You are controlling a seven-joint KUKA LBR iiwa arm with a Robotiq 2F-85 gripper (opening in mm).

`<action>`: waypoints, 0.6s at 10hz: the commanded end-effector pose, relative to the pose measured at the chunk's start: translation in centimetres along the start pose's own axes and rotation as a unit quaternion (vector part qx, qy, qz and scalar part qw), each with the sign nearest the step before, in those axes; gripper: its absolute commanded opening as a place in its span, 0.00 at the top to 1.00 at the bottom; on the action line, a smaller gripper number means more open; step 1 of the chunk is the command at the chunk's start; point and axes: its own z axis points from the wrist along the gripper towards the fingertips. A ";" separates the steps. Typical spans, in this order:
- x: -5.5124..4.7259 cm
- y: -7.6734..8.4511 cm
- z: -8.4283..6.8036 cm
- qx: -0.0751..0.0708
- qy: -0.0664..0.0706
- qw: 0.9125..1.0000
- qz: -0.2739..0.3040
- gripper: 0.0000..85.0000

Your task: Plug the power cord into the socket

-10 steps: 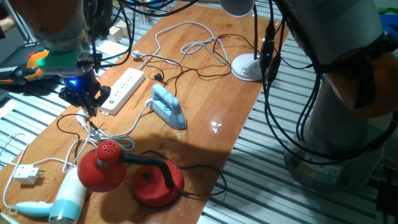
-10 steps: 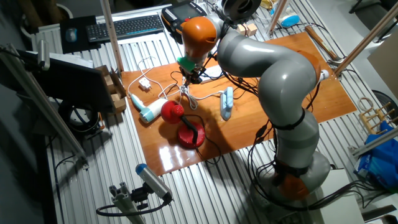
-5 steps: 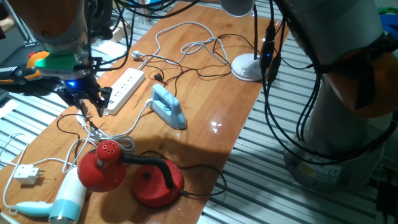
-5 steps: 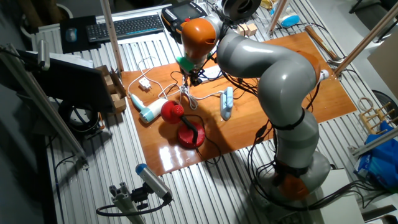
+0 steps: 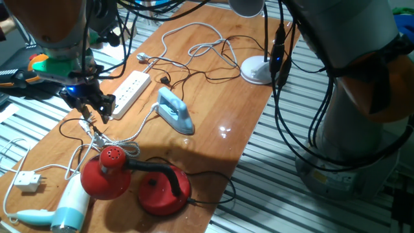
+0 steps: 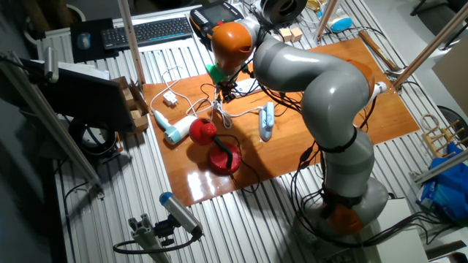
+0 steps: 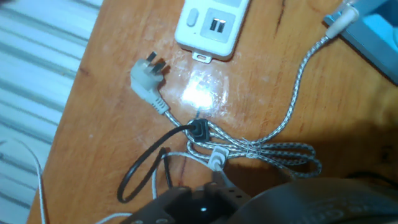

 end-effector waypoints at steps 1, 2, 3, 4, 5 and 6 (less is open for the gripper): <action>0.0 0.0 0.2 0.000 0.002 1.000 0.002 0.40; 0.1 0.0 0.6 -0.003 0.004 1.000 0.003 0.40; 0.1 0.0 1.2 -0.006 -0.002 1.000 0.005 0.40; 0.2 0.1 1.6 -0.006 -0.003 1.000 0.007 0.40; 0.2 0.1 1.8 -0.007 -0.001 1.000 0.015 0.40; 0.2 0.1 1.9 -0.004 -0.003 1.000 0.017 0.40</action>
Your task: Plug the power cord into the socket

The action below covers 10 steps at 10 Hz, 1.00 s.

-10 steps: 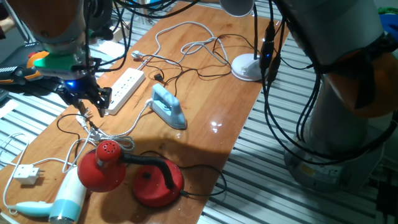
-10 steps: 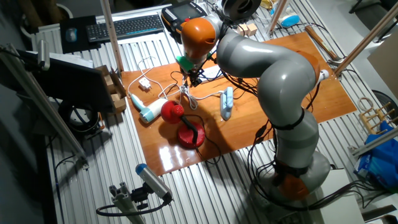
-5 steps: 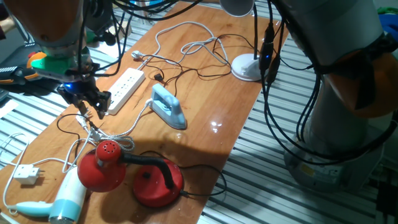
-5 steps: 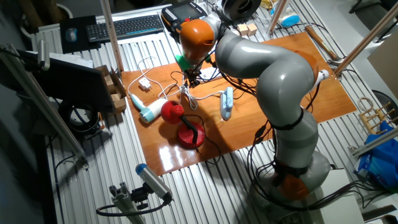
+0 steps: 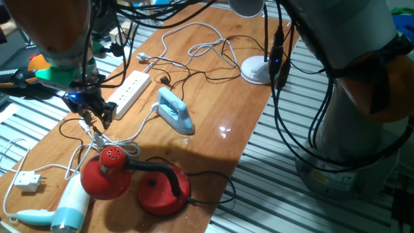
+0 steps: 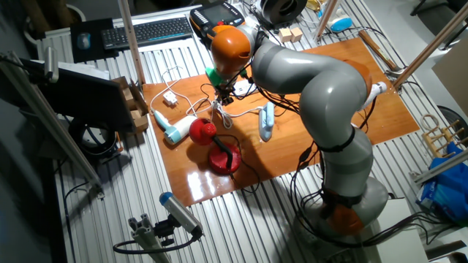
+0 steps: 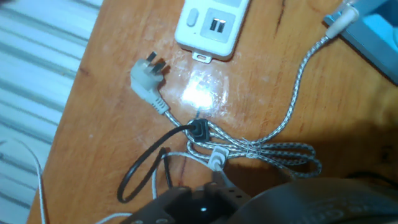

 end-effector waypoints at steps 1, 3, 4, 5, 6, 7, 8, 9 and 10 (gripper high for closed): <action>0.1 0.1 0.2 0.008 -0.002 1.000 0.001 0.40; 0.5 0.2 0.9 0.011 -0.004 1.000 -0.003 0.40; 0.4 0.1 1.3 0.014 -0.001 1.000 -0.004 0.40; 0.4 0.2 1.6 0.014 0.003 1.000 -0.005 0.40; 0.4 0.2 1.8 0.014 0.003 1.000 -0.006 0.40; 0.3 0.3 2.0 0.013 0.002 1.000 -0.006 0.40; 0.3 0.3 2.3 0.012 0.001 1.000 -0.006 0.40; 0.3 0.3 2.6 0.012 -0.002 1.000 -0.004 0.40; 0.3 0.3 2.9 0.012 -0.003 1.000 -0.001 0.40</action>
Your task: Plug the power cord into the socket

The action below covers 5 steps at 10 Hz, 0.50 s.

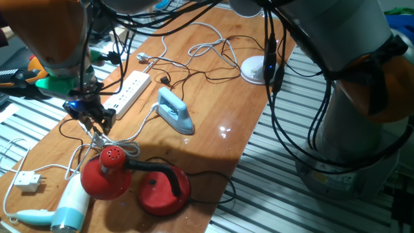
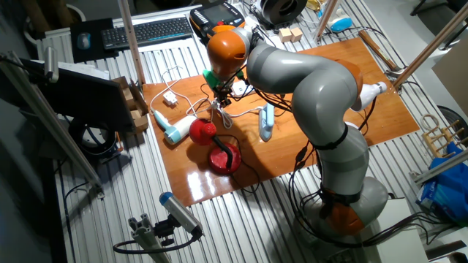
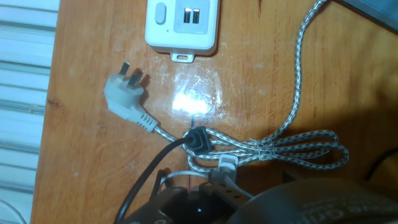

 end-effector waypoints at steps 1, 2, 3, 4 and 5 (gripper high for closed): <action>0.0 0.1 0.2 0.000 0.000 1.000 0.003 0.40; 0.0 0.1 0.4 0.000 0.001 1.000 0.005 0.60; -0.1 0.2 0.6 0.001 0.001 1.000 0.006 0.60; -0.1 0.2 0.9 0.001 0.001 1.000 0.008 0.60; 0.0 0.2 1.0 0.000 0.002 1.000 0.010 0.60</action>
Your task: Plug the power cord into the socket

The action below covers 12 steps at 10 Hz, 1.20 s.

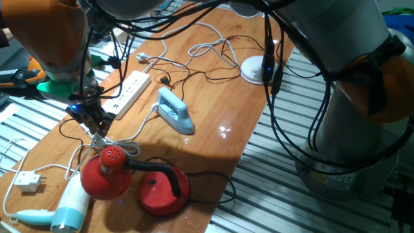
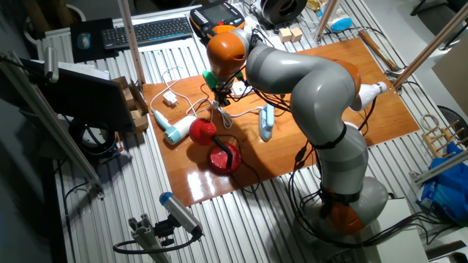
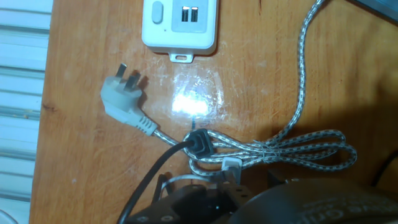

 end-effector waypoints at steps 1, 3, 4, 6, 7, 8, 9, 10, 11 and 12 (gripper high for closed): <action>0.0 0.0 0.1 -0.001 0.000 1.000 0.001 0.60; 0.1 0.2 0.1 -0.004 -0.003 1.000 0.005 0.60; 0.1 0.3 0.1 -0.006 -0.004 1.000 0.009 0.60; 0.2 0.6 0.3 -0.007 -0.005 1.000 0.011 0.40; 0.3 0.9 0.5 -0.008 -0.005 1.000 0.011 0.40; 0.3 1.0 0.7 -0.008 -0.007 1.000 0.009 0.40; 0.3 1.0 0.8 -0.008 -0.007 1.000 0.009 0.60; 0.3 1.1 0.9 -0.007 -0.007 1.000 0.009 0.60; 0.3 1.2 1.0 -0.008 -0.007 1.000 0.009 0.60; 0.3 1.2 1.3 -0.009 -0.007 1.000 0.009 0.60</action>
